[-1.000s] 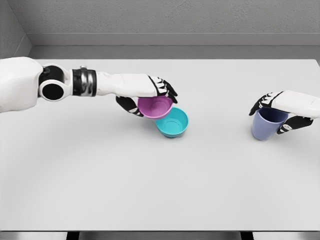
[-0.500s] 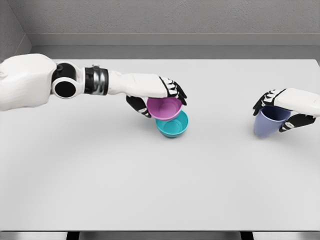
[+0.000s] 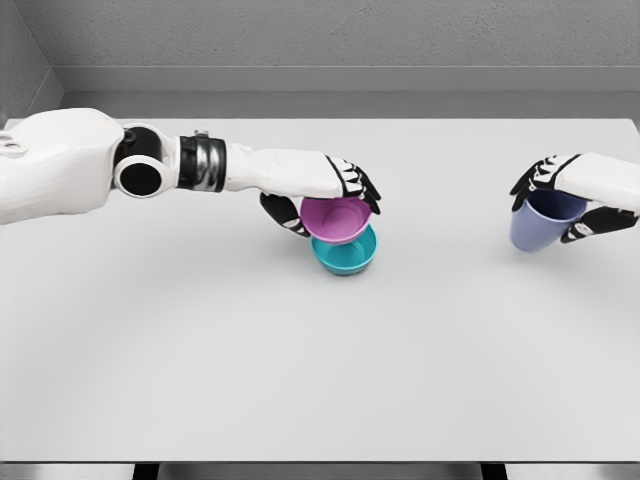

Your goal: Stacking bowl and cup with both arms

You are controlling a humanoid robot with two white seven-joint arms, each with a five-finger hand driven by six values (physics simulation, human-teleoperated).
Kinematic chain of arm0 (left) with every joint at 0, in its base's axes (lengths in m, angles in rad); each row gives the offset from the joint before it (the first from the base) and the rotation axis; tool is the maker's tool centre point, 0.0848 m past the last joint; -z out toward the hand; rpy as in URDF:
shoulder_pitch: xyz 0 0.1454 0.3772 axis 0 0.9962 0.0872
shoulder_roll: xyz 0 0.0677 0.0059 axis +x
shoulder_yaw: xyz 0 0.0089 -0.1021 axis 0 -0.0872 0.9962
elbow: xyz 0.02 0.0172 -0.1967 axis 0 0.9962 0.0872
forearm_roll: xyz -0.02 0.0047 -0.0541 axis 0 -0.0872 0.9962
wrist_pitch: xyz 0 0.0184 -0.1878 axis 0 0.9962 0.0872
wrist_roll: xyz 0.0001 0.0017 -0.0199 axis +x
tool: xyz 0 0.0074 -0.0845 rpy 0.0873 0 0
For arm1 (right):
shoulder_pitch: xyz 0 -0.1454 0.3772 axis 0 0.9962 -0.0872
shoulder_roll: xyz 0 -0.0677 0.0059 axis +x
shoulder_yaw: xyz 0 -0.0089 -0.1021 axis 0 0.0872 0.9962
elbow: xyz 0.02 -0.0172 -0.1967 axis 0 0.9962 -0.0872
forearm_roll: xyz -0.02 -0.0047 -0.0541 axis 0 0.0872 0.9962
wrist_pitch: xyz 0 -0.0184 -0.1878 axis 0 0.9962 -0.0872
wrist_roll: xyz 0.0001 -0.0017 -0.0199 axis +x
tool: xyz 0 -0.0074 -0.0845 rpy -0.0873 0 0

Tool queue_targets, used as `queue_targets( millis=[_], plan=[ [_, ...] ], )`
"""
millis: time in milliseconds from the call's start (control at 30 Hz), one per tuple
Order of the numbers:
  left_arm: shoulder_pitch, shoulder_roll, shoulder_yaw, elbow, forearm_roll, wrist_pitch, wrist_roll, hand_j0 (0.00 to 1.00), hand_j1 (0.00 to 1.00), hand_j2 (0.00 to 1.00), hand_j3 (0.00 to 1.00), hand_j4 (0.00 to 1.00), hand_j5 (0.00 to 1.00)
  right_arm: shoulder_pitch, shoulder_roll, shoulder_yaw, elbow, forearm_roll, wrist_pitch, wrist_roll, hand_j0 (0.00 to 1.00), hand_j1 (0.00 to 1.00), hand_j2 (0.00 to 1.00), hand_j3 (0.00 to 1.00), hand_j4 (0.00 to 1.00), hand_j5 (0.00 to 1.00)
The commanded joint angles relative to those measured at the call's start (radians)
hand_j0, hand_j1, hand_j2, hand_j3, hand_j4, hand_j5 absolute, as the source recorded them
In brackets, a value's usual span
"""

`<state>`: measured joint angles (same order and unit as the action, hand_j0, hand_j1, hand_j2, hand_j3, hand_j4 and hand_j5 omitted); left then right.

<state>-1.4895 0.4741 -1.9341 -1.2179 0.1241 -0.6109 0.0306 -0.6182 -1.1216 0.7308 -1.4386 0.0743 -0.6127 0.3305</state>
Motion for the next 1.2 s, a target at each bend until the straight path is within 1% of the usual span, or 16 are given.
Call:
queue_targets(
  millis=[0,267,500,533,900,1167],
  plan=[
    [0.000,-0.005,0.001,0.000,0.008,0.000,0.000,0.68,0.68,0.68,0.68,0.68,0.68,-0.002,0.002,-0.002,0.000,-0.007,0.002,-0.001,0.57,0.57,0.57,0.57,0.57,0.57],
    [0.003,-0.025,-0.002,0.017,0.008,0.000,0.000,0.68,0.68,0.68,0.68,0.68,0.68,-0.029,0.005,-0.002,-0.017,-0.008,0.002,-0.005,0.57,0.57,0.57,0.57,0.57,0.57],
    [0.005,-0.037,-0.009,0.029,0.008,0.000,0.000,0.68,0.68,0.68,0.68,0.68,0.68,-0.031,0.005,-0.002,-0.037,-0.008,0.002,-0.005,0.57,0.57,0.57,0.57,0.57,0.57],
    [0.005,-0.037,-0.009,0.040,0.008,0.000,0.000,0.68,0.68,0.68,0.68,0.68,0.68,-0.031,0.005,-0.002,-0.037,-0.008,0.002,-0.005,0.57,0.57,0.57,0.57,0.57,0.57],
    [0.011,-0.054,-0.022,0.049,0.008,0.000,0.000,0.68,0.68,0.68,0.68,0.68,0.68,-0.031,0.005,-0.002,-0.037,-0.008,0.002,-0.005,0.57,0.57,0.57,0.57,0.57,0.57],
    [0.012,-0.054,-0.028,0.047,0.008,0.000,0.000,0.68,0.68,0.68,0.68,0.68,0.68,-0.051,0.006,-0.002,-0.060,-0.010,0.002,-0.007,0.57,0.57,0.57,0.57,0.57,0.57]
  ],
)
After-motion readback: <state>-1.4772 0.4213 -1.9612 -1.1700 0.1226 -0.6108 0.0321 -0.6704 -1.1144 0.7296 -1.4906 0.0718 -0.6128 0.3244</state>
